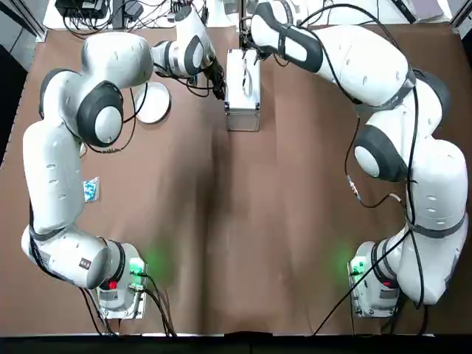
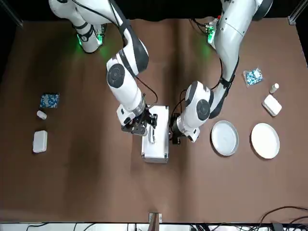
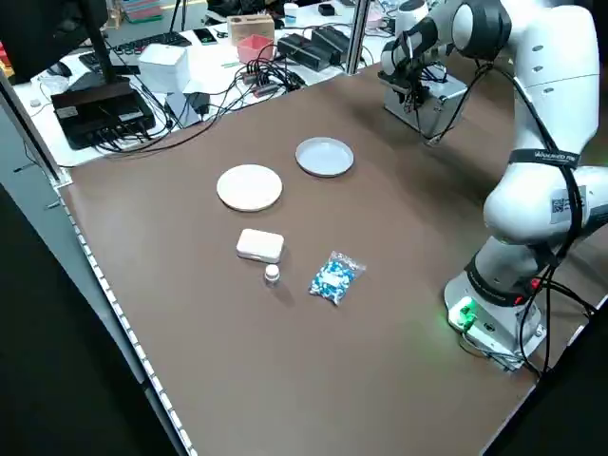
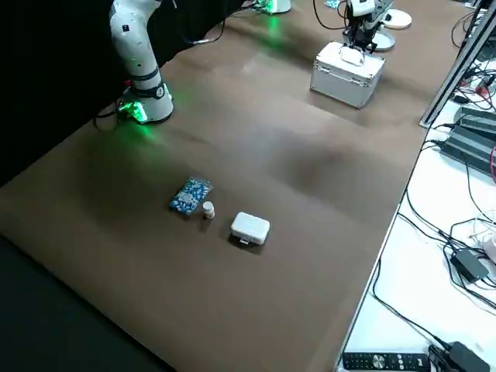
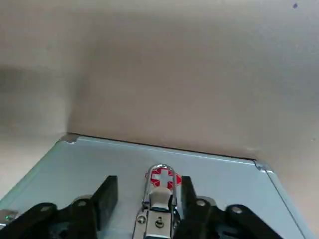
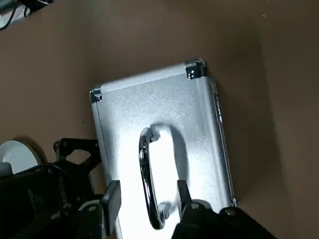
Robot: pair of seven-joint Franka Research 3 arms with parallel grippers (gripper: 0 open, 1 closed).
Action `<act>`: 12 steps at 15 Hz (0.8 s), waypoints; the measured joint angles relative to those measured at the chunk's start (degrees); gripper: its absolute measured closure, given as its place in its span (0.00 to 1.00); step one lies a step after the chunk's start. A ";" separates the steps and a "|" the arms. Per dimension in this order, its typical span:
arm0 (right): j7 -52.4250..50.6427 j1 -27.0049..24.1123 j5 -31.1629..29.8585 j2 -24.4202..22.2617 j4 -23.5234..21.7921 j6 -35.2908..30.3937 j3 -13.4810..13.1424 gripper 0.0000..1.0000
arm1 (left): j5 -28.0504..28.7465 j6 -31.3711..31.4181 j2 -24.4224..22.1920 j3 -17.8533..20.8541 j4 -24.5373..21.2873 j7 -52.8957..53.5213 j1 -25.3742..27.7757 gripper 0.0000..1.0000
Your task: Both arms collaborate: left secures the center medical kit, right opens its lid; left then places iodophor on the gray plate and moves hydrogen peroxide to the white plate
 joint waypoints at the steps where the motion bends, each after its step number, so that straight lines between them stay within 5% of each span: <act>1: 0.00 0.15 0.00 0.39 0.01 0.36 0.01 0.46 | 0.01 0.00 0.00 0.00 0.00 -0.27 0.00 0.42; 4: 0.00 0.63 0.01 1.43 0.02 0.94 0.02 0.48 | 0.02 0.69 0.01 0.25 0.32 -1.10 0.01 0.70; 12: -0.01 1.12 0.04 1.83 0.15 1.00 0.07 0.51 | 0.56 0.59 0.02 0.26 0.36 -4.11 -0.04 0.70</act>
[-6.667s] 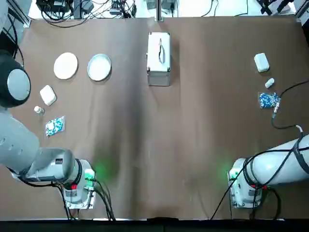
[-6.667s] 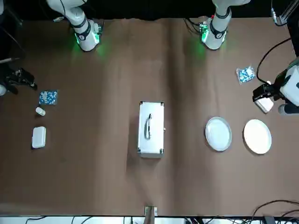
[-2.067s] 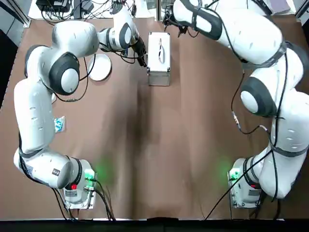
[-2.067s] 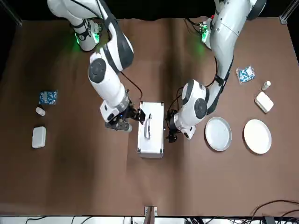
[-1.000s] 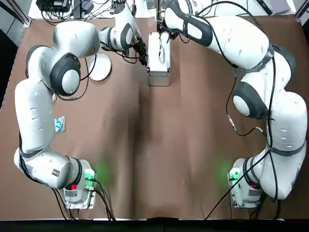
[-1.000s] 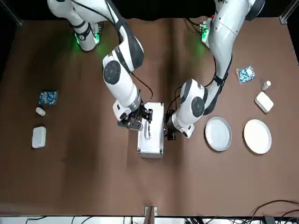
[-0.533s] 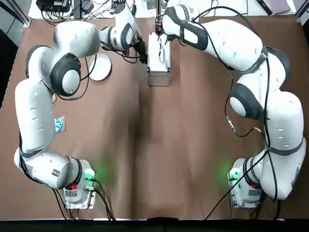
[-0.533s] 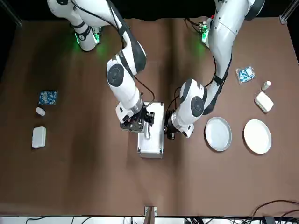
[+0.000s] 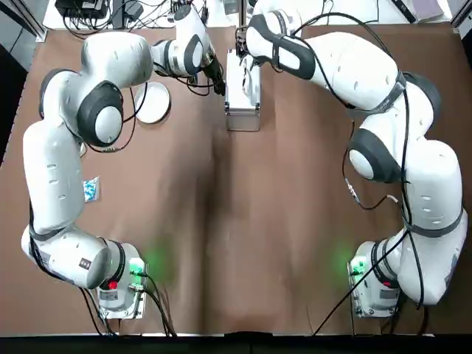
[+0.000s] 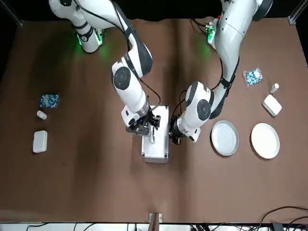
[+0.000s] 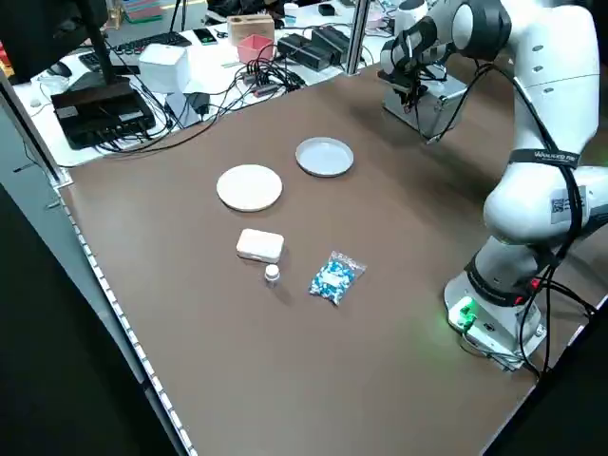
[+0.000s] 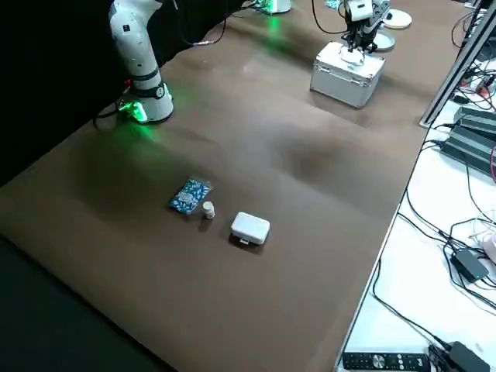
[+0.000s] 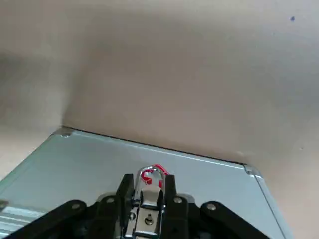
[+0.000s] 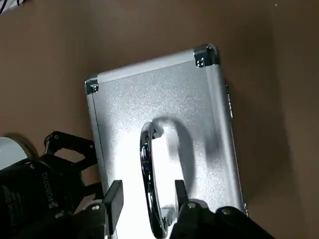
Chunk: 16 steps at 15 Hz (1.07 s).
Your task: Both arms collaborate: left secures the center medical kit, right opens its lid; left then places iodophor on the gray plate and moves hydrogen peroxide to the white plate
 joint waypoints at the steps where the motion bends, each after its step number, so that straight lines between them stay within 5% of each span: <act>1: 0.00 0.06 0.00 0.10 0.00 0.00 0.01 0.51 | 0.14 0.00 0.00 0.00 0.01 -0.05 -0.02 0.70; 5: 0.01 0.40 0.03 0.57 0.00 -0.01 0.05 0.56 | 0.24 0.00 0.00 0.00 0.02 -0.05 -0.04 0.70; 7: 0.02 0.52 0.04 0.74 0.00 -0.01 0.07 0.67 | 0.33 0.00 0.00 0.00 0.03 -0.05 -0.05 0.70; 16: 0.03 0.90 0.08 1.17 0.00 -0.05 0.17 0.72 | 0.36 0.00 0.00 0.00 0.03 -0.05 -0.05 0.70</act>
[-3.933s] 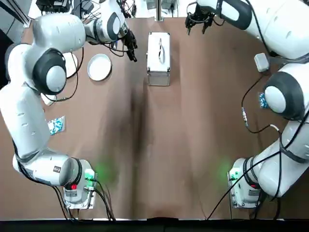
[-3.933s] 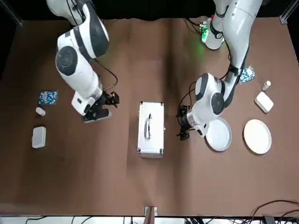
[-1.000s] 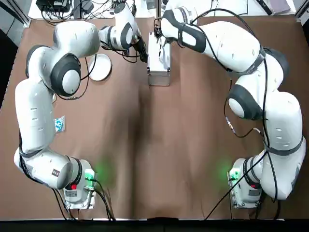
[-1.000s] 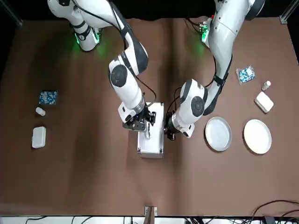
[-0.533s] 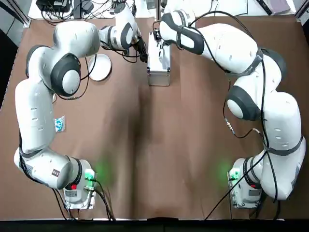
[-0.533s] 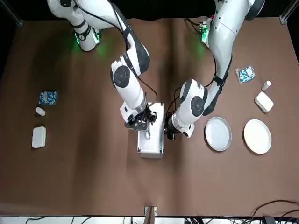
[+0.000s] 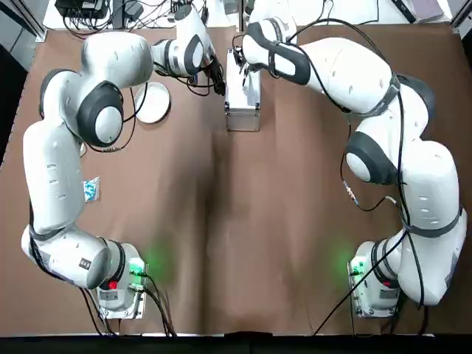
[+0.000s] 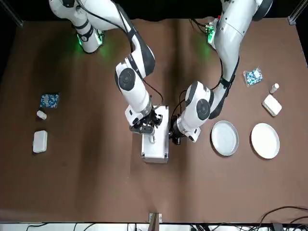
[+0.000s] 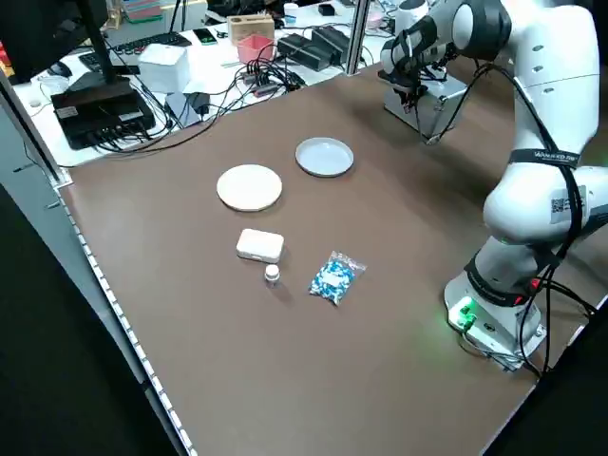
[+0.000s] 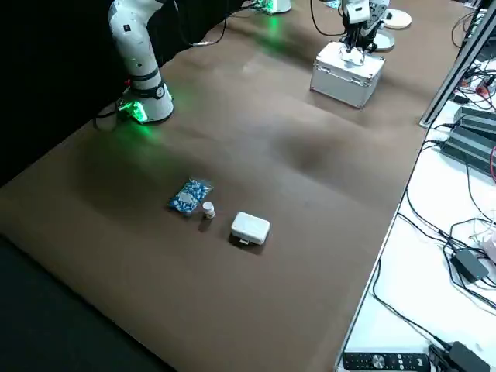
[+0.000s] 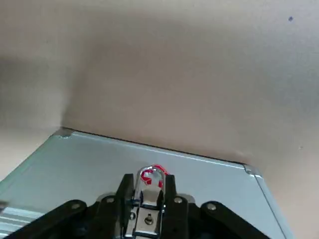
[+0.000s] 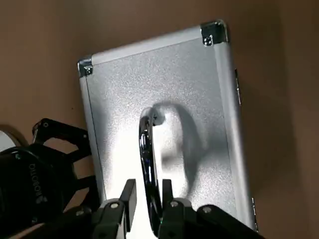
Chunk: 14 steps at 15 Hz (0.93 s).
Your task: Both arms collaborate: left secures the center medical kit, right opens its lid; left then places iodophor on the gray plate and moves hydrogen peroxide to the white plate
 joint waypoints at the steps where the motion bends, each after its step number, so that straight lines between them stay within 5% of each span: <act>1: 0.00 0.05 0.00 0.02 0.00 0.00 0.00 0.74 | 0.14 0.00 0.00 -0.01 0.00 0.00 0.00 0.70; 4: -0.83 0.09 -0.12 0.03 0.00 -0.11 -0.09 0.87 | 0.66 0.00 0.01 -0.03 0.02 0.00 0.00 0.70; 14: -1.01 -0.32 0.03 0.03 0.73 -2.59 -0.44 0.87 | 0.72 0.00 0.00 -0.09 0.09 0.00 -0.02 0.70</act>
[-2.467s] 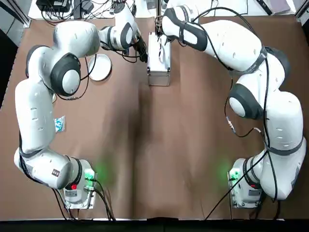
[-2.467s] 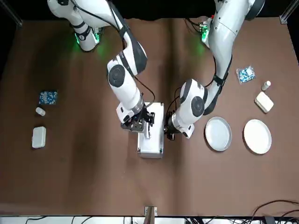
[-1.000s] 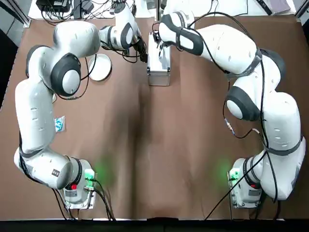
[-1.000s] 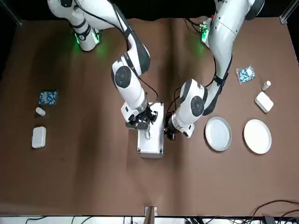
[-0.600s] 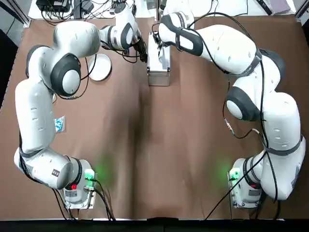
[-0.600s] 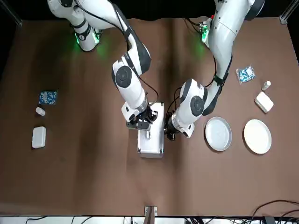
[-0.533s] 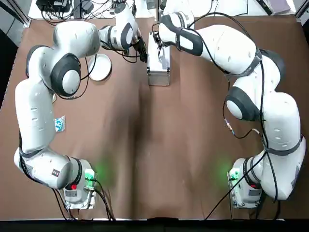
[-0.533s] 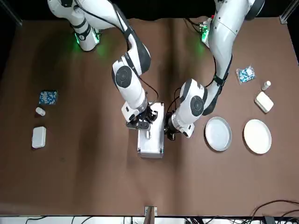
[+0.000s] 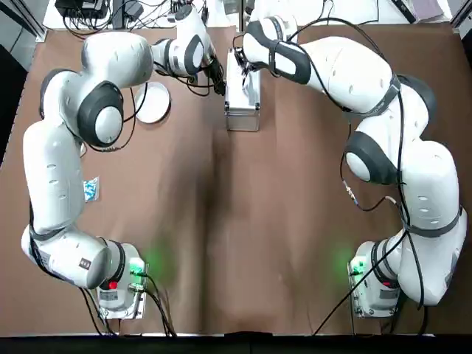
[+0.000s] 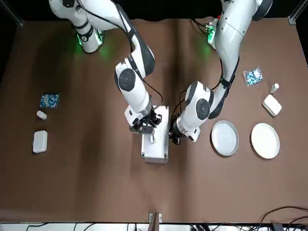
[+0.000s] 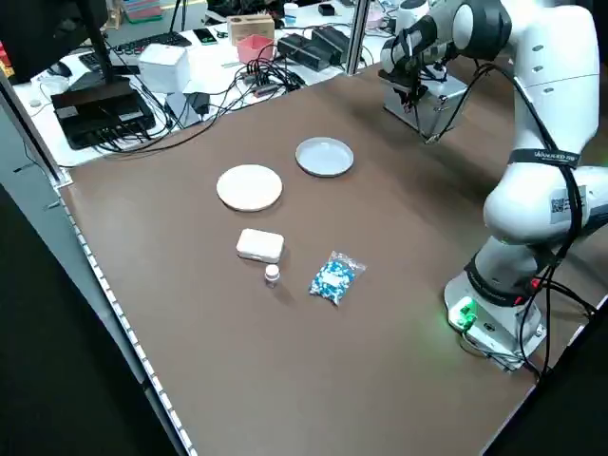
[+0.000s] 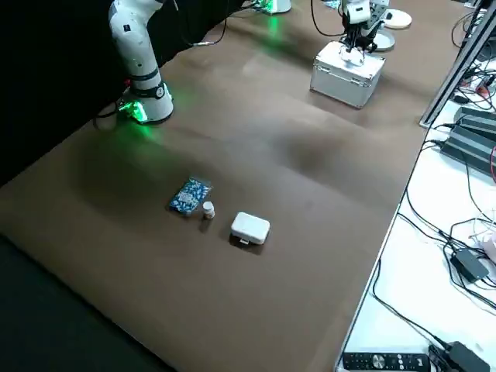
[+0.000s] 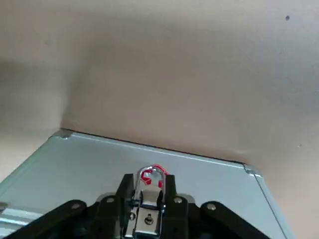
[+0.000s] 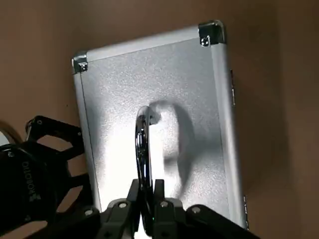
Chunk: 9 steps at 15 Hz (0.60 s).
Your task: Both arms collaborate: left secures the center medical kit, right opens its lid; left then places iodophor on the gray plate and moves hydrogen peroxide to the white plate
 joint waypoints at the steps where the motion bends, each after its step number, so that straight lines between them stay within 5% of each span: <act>1: 0.00 -0.33 0.09 -0.01 0.55 -1.27 -0.01 0.87 | 0.00 0.00 0.00 -0.02 0.03 0.00 0.00 0.70; 9: -2.86 -3.46 1.96 -0.09 3.96 -9.96 0.11 0.87 | 0.00 -0.14 0.00 -0.14 0.26 0.00 -0.01 0.70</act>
